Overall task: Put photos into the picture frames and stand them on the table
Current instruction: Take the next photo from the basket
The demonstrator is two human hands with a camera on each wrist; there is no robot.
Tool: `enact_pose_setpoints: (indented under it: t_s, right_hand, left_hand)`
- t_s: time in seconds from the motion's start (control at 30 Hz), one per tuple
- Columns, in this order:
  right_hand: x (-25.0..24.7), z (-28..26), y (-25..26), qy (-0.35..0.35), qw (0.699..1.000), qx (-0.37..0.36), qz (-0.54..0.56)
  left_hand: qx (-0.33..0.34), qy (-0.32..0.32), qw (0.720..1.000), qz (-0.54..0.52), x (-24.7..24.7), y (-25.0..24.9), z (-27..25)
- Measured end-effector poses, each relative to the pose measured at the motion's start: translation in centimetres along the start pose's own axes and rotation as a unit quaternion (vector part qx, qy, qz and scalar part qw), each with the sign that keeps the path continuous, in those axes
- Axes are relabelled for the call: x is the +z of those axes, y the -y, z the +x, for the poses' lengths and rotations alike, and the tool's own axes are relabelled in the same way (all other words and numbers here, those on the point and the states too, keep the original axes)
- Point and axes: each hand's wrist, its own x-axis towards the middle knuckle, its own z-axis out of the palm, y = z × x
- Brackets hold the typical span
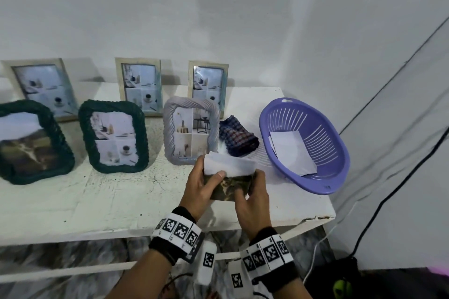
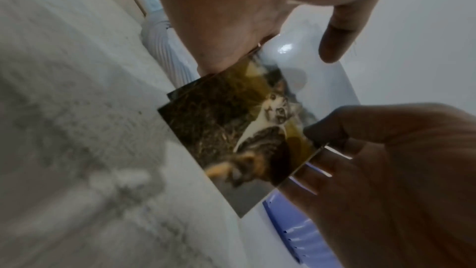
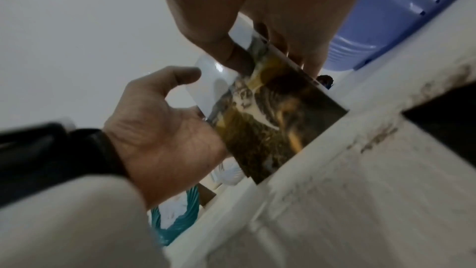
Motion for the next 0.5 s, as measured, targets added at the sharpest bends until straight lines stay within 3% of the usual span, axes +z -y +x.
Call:
enact_pose_setpoints:
  t_s: [0.13,0.5]
  right_hand:
    - [1.2,-1.4,-1.0,-0.015,1.0,-0.011,-0.013]
    - [-0.4,-0.2,-0.7,0.003,0.998,-0.014,-0.062]
  left_hand:
    - [0.002,0.004,1.0,-0.004,-0.2,0.5,-0.6]
    - [-0.102,0.032,0.994,0.031,0.6,0.7,-0.1]
